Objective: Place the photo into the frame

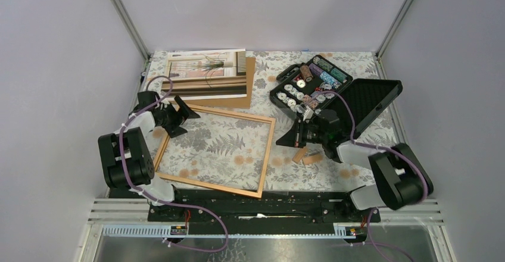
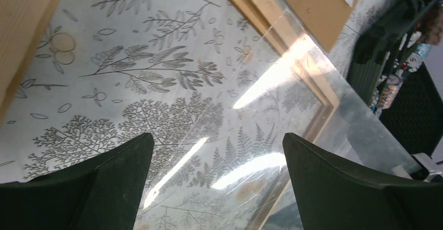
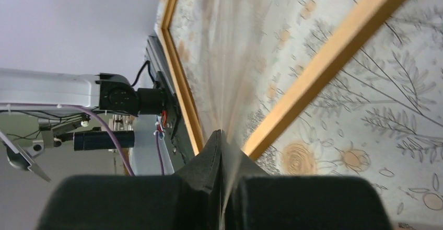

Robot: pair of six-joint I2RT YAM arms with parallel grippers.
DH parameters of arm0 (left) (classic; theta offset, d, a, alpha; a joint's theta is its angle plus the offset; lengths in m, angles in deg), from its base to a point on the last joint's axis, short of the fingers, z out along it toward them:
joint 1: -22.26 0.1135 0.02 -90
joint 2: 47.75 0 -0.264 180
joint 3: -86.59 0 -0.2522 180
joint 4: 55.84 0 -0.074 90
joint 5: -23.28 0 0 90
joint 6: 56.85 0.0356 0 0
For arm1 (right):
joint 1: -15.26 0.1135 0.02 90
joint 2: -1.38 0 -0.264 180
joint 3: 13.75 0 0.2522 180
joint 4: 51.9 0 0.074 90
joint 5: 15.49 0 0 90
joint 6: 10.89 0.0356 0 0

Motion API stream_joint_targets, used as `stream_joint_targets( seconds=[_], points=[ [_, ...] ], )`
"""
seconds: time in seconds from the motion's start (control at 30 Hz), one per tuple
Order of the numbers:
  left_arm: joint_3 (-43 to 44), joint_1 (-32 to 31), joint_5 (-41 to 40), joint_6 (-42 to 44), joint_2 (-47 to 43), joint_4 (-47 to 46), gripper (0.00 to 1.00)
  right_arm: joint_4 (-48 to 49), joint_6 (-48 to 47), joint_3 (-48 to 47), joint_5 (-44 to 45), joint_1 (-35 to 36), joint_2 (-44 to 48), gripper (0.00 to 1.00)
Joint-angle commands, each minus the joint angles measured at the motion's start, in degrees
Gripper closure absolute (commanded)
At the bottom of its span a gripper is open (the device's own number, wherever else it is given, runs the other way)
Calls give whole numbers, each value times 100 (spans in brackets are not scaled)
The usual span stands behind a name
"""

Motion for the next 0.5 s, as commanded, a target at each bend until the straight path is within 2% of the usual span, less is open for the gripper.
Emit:
stream_joint_targets(
  seconds=[0.0, 0.13, 0.3, 0.47],
  points=[
    [297, -17, 520, 359, -288, -258, 1, -244, -358, -185, -21, -14, 958, 100],
    [116, 13, 1084, 19, -273, -963, 1, -462, -459, -301, -22, -12, 1222, 100],
    [-153, 62, 1892, -817, 19, -2216, 1, 132, -124, -185, -229, -12, 1269, 100],
    [-443, 51, 2487, -1350, 303, -3118, 1, 204, -18, -224, -184, -12, 1295, 100]
  ],
)
